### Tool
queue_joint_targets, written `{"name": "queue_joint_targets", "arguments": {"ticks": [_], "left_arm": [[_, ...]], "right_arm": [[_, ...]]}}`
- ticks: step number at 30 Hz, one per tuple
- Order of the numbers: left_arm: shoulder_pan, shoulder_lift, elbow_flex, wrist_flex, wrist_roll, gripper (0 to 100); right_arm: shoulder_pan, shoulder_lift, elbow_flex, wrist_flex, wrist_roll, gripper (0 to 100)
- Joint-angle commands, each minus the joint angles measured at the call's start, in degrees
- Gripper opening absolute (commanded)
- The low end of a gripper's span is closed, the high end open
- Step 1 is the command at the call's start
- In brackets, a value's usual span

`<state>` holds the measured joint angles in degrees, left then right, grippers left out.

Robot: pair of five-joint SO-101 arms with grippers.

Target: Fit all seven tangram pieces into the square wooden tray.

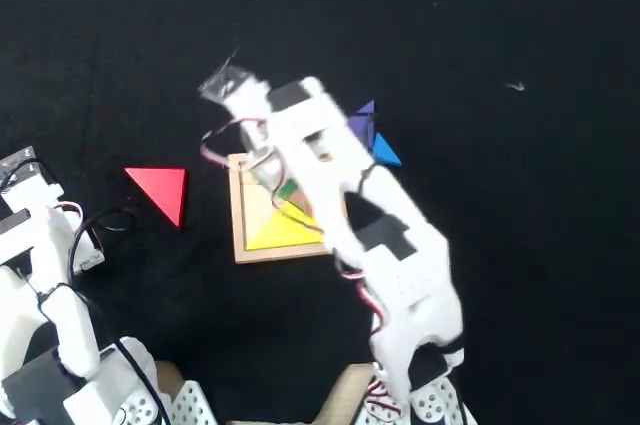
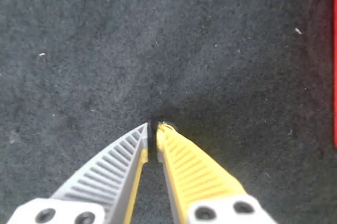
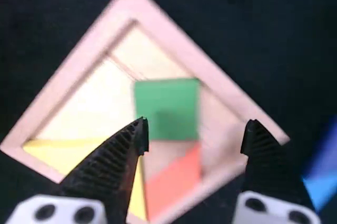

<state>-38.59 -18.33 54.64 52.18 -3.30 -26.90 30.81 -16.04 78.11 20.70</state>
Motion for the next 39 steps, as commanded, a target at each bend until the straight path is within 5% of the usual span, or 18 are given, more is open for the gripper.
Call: {"name": "queue_joint_targets", "arguments": {"ticks": [1,7,18,39], "left_arm": [[0.92,-2.29,-0.48,-0.26,0.09,5],[0.92,-2.29,-0.48,-0.26,0.09,5],[0.92,-2.29,-0.48,-0.26,0.09,5],[0.66,-2.37,-0.48,-0.26,0.09,5]], "right_arm": [[5.71,-8.31,-4.26,2.29,-0.70,25.0],[14.86,-8.40,-0.48,-7.21,-0.70,9.6],[16.09,4.35,-6.73,-11.08,-5.01,29.7],[18.64,26.86,-37.41,2.55,-5.10,27.3]]}}
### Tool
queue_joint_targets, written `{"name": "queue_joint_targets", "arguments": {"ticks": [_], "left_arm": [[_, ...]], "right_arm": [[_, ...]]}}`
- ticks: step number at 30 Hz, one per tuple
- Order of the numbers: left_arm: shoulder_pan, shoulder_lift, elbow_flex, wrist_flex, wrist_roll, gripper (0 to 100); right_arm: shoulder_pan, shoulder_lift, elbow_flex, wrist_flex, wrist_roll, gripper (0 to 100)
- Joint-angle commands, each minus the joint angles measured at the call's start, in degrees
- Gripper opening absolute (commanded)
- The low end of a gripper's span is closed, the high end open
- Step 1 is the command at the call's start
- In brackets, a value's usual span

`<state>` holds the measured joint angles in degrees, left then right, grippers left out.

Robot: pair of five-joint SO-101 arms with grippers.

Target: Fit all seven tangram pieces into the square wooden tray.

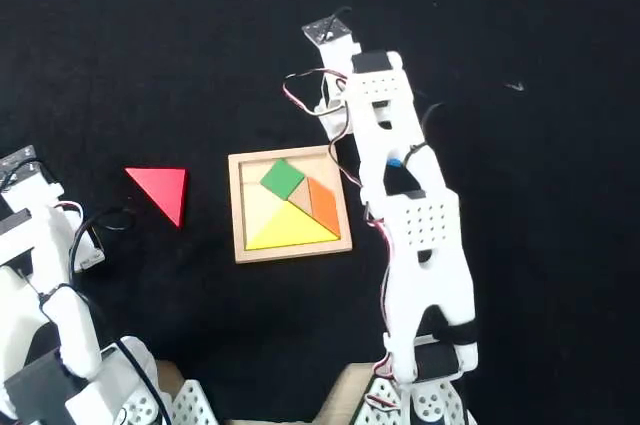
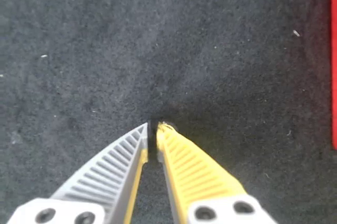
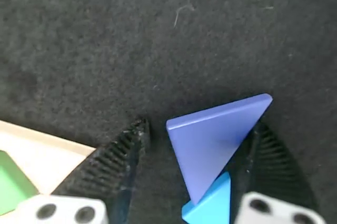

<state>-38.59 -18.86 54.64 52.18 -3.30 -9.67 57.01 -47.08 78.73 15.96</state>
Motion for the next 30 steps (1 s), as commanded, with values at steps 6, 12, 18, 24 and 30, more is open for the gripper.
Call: {"name": "queue_joint_targets", "arguments": {"ticks": [6,12,18,24,30], "left_arm": [[0.66,-1.85,-0.48,-0.26,0.09,5],[0.66,-1.85,-0.48,-0.26,0.09,5],[0.84,-1.85,-0.48,-0.26,0.09,5],[0.92,-1.76,-0.48,-0.26,0.09,5],[0.92,-1.76,-0.48,-0.26,0.09,5]], "right_arm": [[1.49,6.02,-12.88,2.73,0.00,12.3],[3.16,6.90,-19.56,7.30,-0.09,2.5],[2.90,7.16,-32.92,19.34,-0.26,2.2],[2.90,5.93,-37.58,22.68,-3.96,2.1],[2.81,-4.53,-23.34,22.68,-7.30,1.1]]}}
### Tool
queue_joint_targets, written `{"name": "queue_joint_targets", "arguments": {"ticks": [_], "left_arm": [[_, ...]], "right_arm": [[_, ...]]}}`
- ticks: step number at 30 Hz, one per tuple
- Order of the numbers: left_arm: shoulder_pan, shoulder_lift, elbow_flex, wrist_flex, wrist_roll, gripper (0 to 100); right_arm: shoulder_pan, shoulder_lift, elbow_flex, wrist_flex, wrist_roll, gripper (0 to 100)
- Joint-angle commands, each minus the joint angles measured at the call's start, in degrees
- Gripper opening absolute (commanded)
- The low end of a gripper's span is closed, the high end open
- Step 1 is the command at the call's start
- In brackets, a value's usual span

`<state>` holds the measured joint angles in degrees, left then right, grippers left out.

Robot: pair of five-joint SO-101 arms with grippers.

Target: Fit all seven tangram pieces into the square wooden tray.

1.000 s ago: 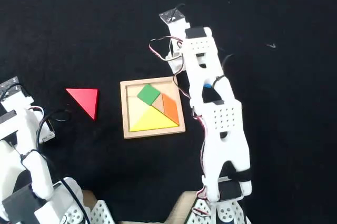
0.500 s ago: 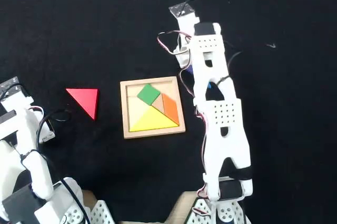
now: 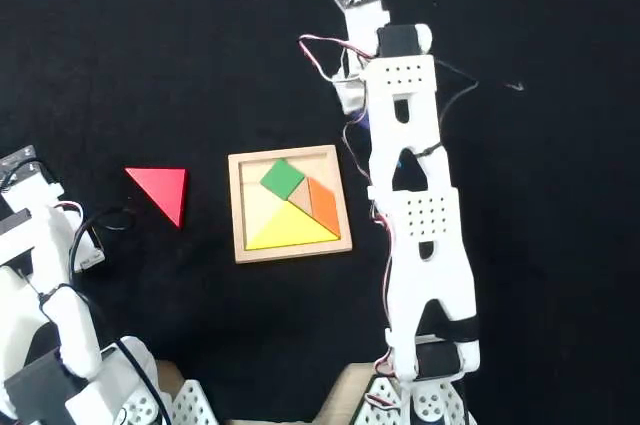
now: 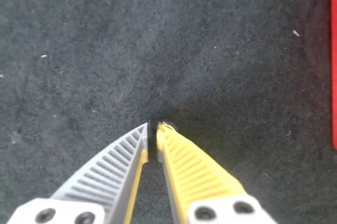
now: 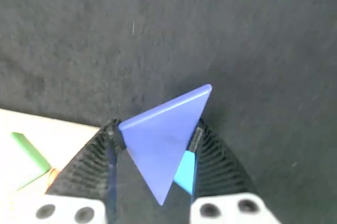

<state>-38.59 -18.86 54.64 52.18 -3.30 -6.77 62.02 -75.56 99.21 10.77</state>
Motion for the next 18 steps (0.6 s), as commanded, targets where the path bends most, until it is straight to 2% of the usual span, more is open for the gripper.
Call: {"name": "queue_joint_targets", "arguments": {"ticks": [1,6,12,18], "left_arm": [[0.92,-1.76,-0.48,-0.26,0.09,5],[0.92,-1.76,-0.48,-0.26,0.09,5],[0.84,-1.76,-0.48,-0.26,0.09,5],[0.66,-1.76,-0.48,-0.26,0.09,5]], "right_arm": [[-0.09,-12.62,8.40,2.20,-2.99,1.1],[-1.67,-27.47,26.33,2.02,-6.86,1.1],[-6.77,-39.78,44.97,-0.44,-10.73,1.1],[-12.13,-48.22,63.34,-8.35,-10.90,1.1]]}}
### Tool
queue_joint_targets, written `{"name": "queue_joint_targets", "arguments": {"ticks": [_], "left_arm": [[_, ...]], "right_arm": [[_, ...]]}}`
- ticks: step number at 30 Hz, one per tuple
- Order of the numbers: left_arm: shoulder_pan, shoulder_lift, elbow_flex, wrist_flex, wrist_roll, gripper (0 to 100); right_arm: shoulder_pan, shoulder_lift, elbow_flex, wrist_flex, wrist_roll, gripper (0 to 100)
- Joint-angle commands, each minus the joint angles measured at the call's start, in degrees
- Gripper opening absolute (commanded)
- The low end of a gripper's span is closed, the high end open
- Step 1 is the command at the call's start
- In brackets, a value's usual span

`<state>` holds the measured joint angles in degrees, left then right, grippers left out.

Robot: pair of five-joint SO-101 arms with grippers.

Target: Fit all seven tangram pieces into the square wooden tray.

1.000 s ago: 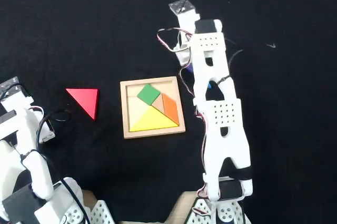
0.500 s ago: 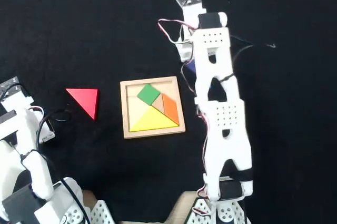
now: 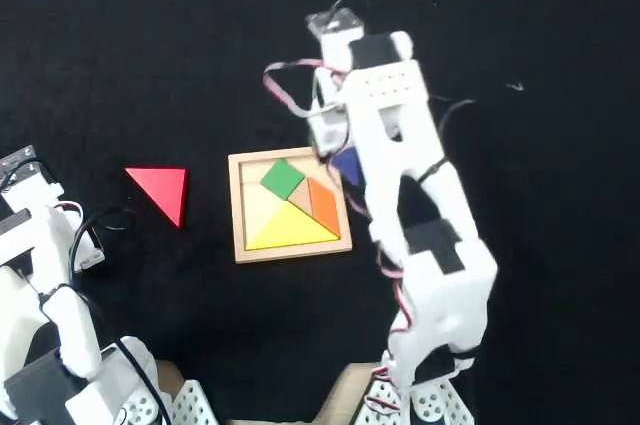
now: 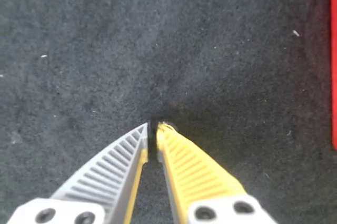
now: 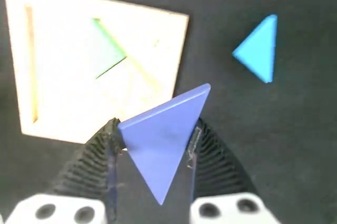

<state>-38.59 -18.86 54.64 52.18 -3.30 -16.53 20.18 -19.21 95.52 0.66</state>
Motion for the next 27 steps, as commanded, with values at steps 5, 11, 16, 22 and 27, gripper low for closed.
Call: {"name": "queue_joint_targets", "arguments": {"ticks": [5,11,16,22,27], "left_arm": [[0.75,-1.76,-0.48,-0.26,0.09,5],[0.92,-1.76,-0.48,-0.26,0.09,5],[0.92,-1.76,-0.48,-0.26,0.09,5],[0.84,-1.76,-0.48,-0.26,0.09,5],[0.92,-1.76,-0.48,-0.26,0.09,5]], "right_arm": [[-2.90,-9.89,20.70,-17.49,-4.92,1.1],[-3.08,-9.98,23.52,-21.54,-22.77,1.5],[-5.89,-9.98,22.46,-24.18,-33.14,1.5],[-6.86,-9.98,25.45,-31.65,-36.92,1.1],[-4.31,-10.07,32.75,-41.23,-55.56,1.1]]}}
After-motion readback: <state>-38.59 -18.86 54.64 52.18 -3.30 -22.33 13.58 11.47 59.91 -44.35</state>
